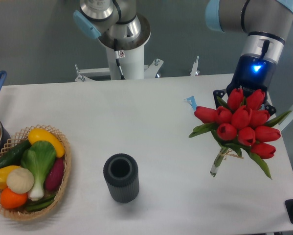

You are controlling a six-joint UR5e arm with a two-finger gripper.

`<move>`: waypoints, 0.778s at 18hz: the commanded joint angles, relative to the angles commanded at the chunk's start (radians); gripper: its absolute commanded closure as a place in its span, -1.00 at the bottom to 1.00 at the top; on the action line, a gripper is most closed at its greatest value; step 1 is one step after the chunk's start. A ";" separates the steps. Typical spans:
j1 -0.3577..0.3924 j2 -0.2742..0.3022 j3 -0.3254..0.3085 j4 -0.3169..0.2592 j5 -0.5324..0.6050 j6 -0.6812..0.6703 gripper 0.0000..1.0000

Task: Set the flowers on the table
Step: 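Lift the red tulip bouquet upward with the gripper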

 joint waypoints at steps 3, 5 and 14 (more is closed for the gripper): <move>-0.002 0.005 -0.006 0.000 0.044 -0.005 0.49; -0.002 0.008 -0.009 0.000 0.057 -0.002 0.49; -0.014 0.031 -0.002 -0.006 0.247 0.002 0.49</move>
